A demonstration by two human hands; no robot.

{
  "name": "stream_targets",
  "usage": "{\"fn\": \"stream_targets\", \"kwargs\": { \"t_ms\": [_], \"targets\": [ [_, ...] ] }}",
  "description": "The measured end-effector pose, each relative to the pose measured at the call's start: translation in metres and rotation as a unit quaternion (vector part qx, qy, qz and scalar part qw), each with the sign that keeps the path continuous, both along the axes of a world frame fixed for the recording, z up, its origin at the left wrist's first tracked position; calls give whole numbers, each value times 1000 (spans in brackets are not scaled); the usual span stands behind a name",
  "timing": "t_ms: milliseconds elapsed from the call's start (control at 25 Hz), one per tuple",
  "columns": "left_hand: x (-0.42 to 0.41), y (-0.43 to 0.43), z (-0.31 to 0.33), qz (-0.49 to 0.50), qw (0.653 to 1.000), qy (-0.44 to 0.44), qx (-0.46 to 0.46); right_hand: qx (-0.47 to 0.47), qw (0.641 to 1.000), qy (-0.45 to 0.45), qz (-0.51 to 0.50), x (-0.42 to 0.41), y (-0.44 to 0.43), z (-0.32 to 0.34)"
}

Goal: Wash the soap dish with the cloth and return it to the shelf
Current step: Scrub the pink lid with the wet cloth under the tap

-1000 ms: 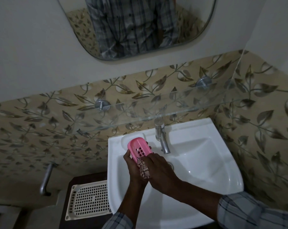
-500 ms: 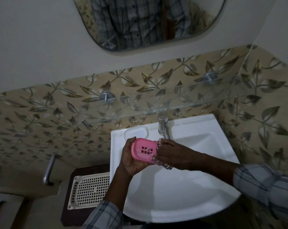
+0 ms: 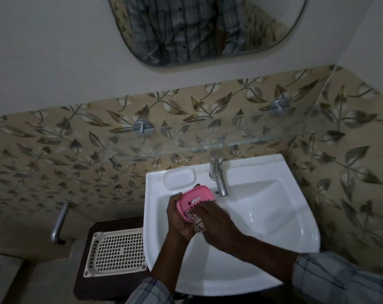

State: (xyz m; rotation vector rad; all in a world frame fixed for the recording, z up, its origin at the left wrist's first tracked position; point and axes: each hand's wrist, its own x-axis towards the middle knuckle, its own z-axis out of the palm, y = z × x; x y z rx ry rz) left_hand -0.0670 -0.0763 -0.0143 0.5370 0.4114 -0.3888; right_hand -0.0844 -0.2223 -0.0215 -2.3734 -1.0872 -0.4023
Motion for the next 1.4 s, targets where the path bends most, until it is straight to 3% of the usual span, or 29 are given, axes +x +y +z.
{"fn": "stream_targets", "kwargs": {
  "t_ms": [120,200,240,320,400,440,520,560,600,640,680,760,800,840,880,920,960,1040,1080,1160,1240,1280,1320,1360,1400],
  "targets": [
    [-2,11,1,-23,1000,-7,1,-74,991,-46,103,27,-19,18],
    [3,16,5,-39,999,-19,6,-104,984,-106,95,53,-39,27],
    [6,13,8,-26,999,-18,12,-92,993,-71,37,51,-34,29],
    [5,-1,11,17,1000,-21,16,17,985,108,-131,14,5,25],
    [-2,-13,7,44,999,-16,-1,96,957,218,-167,-17,39,22],
    [-5,-13,4,43,999,-18,-14,91,967,202,-125,-17,35,21],
    [-8,-3,-1,34,998,-24,-36,14,1000,11,5,4,-1,16],
    [-7,-2,2,39,999,-21,-32,-27,997,-56,37,14,-19,19],
    [-7,-4,5,43,999,-17,-18,-38,997,-54,30,19,-24,28],
    [-7,-10,11,47,999,-20,-6,-14,999,-19,-21,17,-16,37],
    [-7,-19,15,60,998,-27,15,27,990,71,-118,4,4,51],
    [-8,-31,17,99,994,-33,22,152,927,222,-262,-23,54,68],
    [-8,-29,16,109,993,-35,14,176,897,288,-286,-29,61,75],
    [-9,-23,16,106,994,-32,21,158,908,291,-256,-25,56,74],
    [-8,-15,16,89,995,-28,26,107,953,241,-148,-18,37,65],
    [-7,-7,11,65,998,-17,23,32,989,130,-65,-4,10,49],
    [-7,-1,9,39,999,2,21,-24,1000,9,10,14,-20,37],
    [-5,-1,13,0,998,32,51,-59,990,-81,98,41,-55,25],
    [-3,-5,16,2,997,37,65,-55,991,-79,94,43,-57,25],
    [-2,-15,18,34,997,25,66,-3,998,24,-62,17,-22,24],
    [-6,-23,11,87,993,16,82,99,945,229,-211,-7,24,39],
    [-11,-25,9,104,992,8,73,162,883,355,-261,-9,40,54],
    [-16,-25,7,113,991,-11,70,266,796,459,-292,-2,50,61],
    [-16,-21,5,119,989,-32,77,364,704,523,-314,7,54,71],
    [-14,-17,5,117,985,-58,112,425,640,558,-313,12,54,79]
  ]
}}
